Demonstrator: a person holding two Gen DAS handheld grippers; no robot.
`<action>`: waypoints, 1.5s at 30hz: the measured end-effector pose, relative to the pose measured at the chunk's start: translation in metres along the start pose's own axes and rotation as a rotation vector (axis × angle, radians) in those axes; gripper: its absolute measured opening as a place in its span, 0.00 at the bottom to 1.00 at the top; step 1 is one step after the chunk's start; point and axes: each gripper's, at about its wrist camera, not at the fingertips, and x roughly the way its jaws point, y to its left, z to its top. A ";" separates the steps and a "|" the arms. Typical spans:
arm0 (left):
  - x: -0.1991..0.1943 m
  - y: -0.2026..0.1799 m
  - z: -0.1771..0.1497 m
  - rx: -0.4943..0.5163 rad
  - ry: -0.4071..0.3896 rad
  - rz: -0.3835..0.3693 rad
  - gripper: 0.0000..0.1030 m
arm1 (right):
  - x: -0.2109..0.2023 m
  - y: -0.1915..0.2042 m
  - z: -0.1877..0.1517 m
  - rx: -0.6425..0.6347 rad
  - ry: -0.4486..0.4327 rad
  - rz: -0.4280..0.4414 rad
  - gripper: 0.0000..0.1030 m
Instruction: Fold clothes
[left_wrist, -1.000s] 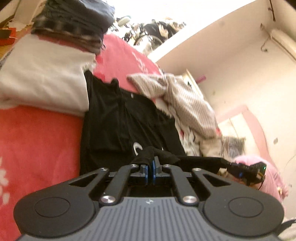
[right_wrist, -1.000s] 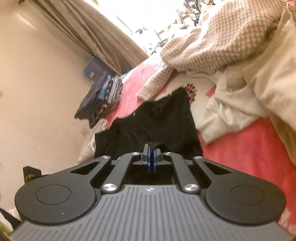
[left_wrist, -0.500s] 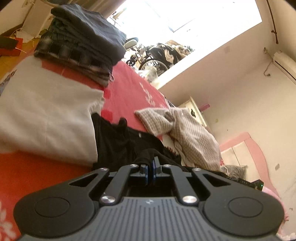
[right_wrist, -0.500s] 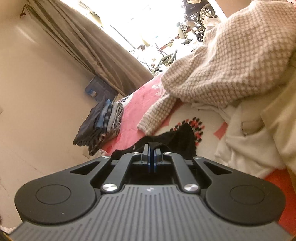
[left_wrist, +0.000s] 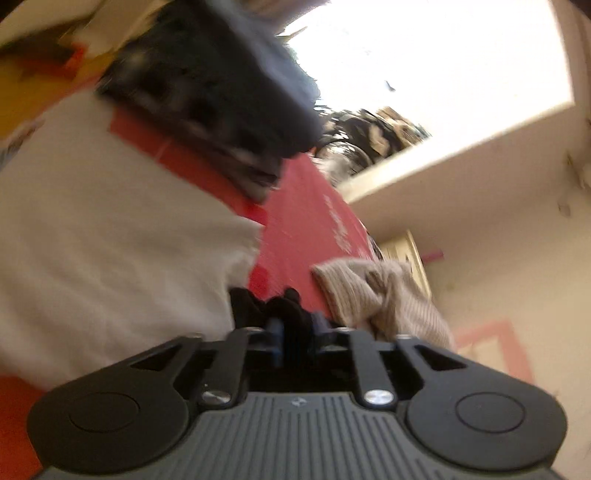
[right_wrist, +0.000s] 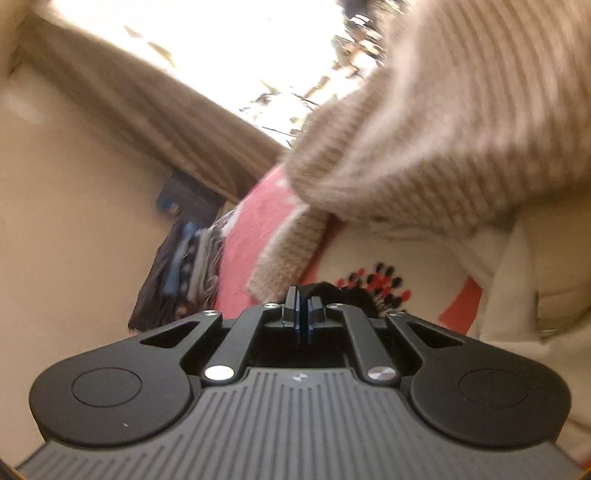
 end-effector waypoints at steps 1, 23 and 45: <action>0.000 0.005 0.004 -0.030 -0.017 0.000 0.30 | 0.006 -0.007 0.000 0.037 0.000 -0.005 0.06; -0.076 -0.021 -0.132 0.332 0.239 0.213 0.64 | -0.112 -0.018 -0.077 -0.007 0.280 -0.106 0.64; -0.027 -0.001 -0.158 0.348 0.300 0.182 0.31 | -0.060 -0.038 -0.115 0.070 0.300 0.068 0.55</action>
